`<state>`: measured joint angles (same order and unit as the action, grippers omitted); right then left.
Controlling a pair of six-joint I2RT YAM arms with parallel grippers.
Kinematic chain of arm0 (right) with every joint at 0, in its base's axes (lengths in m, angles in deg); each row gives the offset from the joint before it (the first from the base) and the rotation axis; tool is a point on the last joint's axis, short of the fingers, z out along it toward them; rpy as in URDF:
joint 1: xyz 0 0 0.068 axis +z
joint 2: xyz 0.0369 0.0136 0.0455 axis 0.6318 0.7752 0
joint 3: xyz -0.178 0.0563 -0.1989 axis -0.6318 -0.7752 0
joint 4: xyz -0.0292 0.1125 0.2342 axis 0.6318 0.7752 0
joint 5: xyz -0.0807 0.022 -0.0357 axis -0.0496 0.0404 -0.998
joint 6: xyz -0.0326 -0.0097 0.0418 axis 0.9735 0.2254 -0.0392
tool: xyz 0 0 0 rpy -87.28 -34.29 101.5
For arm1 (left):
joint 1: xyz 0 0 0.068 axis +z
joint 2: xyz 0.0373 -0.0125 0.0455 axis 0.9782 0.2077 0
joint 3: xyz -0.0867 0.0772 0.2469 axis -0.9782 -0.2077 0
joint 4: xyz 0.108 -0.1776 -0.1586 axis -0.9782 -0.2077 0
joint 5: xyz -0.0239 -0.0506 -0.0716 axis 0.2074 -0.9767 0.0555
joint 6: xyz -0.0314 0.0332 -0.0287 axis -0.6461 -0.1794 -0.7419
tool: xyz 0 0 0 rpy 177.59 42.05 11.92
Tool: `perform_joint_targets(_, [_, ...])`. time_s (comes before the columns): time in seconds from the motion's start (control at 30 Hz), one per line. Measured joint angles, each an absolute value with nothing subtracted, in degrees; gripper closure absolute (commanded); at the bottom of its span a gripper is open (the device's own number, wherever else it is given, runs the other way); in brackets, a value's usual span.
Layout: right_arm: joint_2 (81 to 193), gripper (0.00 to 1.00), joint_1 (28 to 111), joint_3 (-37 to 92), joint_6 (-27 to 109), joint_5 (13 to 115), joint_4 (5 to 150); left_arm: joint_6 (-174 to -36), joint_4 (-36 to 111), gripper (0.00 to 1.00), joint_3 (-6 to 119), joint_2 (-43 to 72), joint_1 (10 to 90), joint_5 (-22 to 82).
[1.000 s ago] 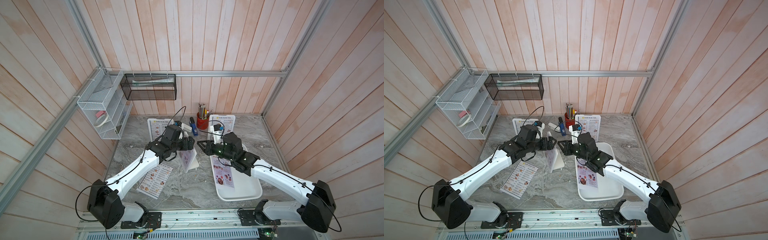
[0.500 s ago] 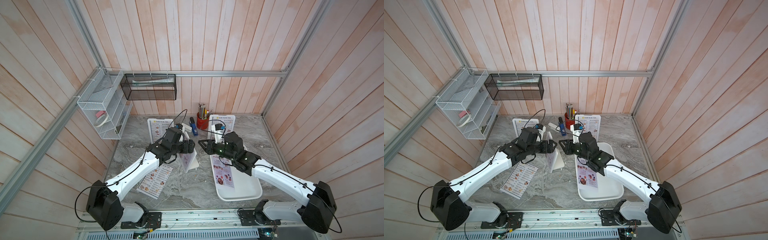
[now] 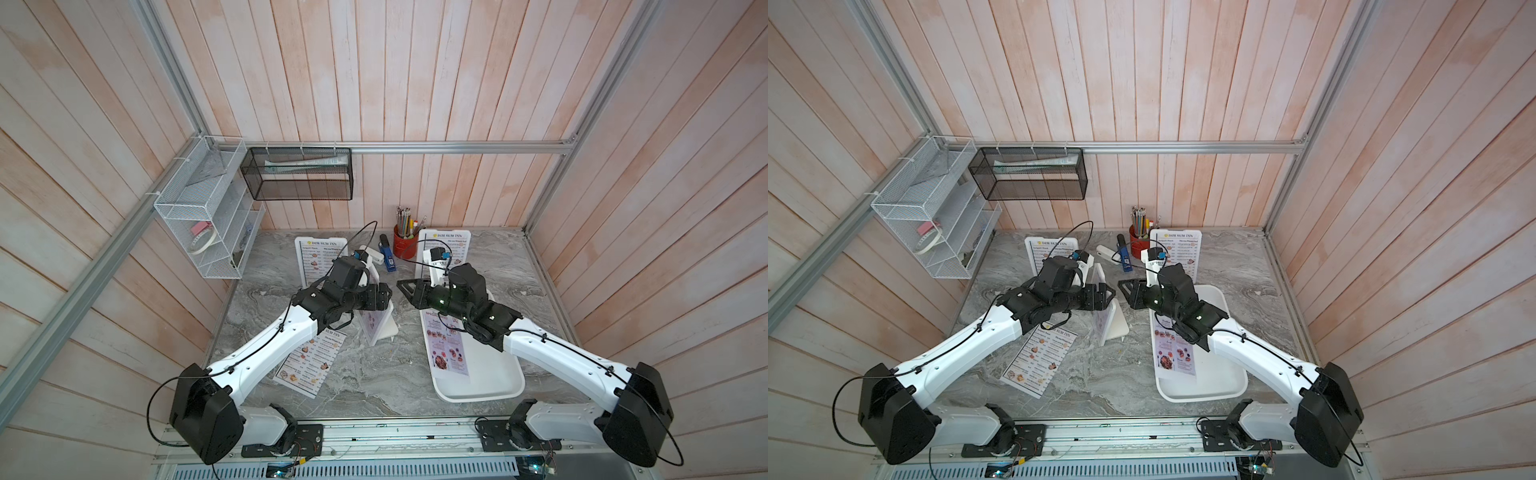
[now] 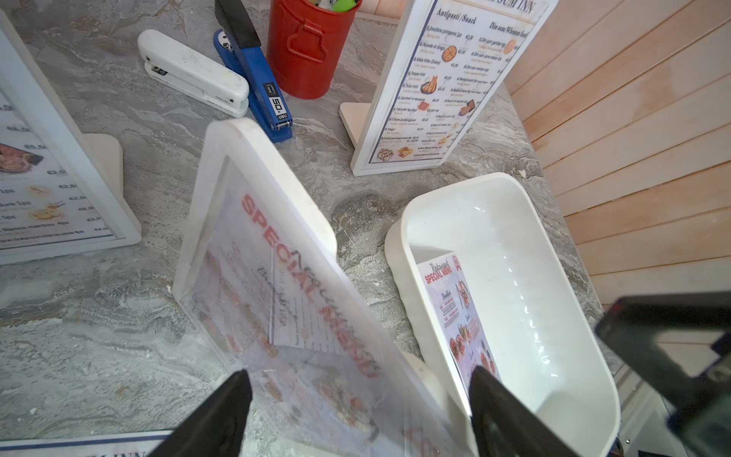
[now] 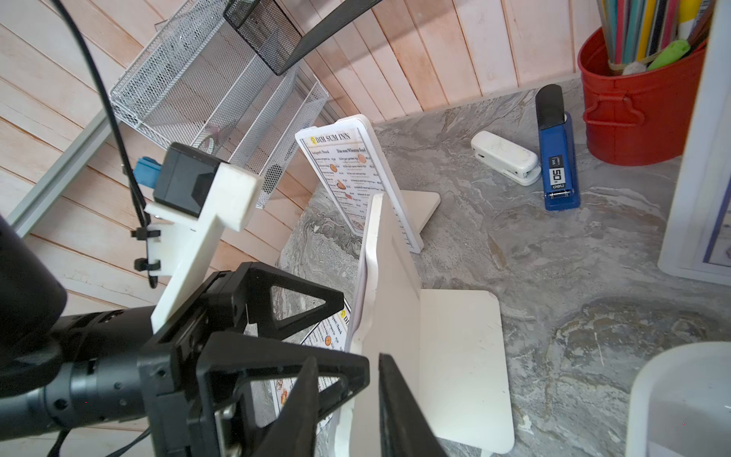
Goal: Replace the menus in the menu holders
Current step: Insert the menu into the menu holder.
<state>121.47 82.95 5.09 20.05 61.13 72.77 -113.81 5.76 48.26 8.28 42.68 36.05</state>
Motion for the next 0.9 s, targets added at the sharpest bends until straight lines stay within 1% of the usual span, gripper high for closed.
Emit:
perform_joint_targets(0.17, [121.47,0.72,82.88,5.09,20.53,61.33,72.81,-113.83,4.80,0.12,48.41,7.87,42.68,36.34])
perform_joint_targets(0.27, [121.36,0.71,82.88,5.09,21.14,61.33,73.49,-113.81,3.73,0.08,49.59,7.89,42.70,36.51])
perform_joint_targets(0.43, [120.73,0.69,82.88,5.22,22.30,61.66,75.21,-113.98,4.32,0.06,52.06,7.47,43.71,36.16])
perform_joint_targets(0.53, [120.73,0.65,82.95,5.52,23.18,62.36,76.02,-114.55,5.17,0.06,52.15,6.25,46.05,35.79])
perform_joint_targets(0.7, [122.17,0.61,84.57,8.06,24.84,62.51,78.47,-115.60,5.67,0.05,51.86,4.68,52.30,36.03])
perform_joint_targets(0.9, [125.69,0.59,87.60,11.82,27.00,61.20,81.05,-117.41,5.59,0.04,46.99,1.38,58.27,36.93])
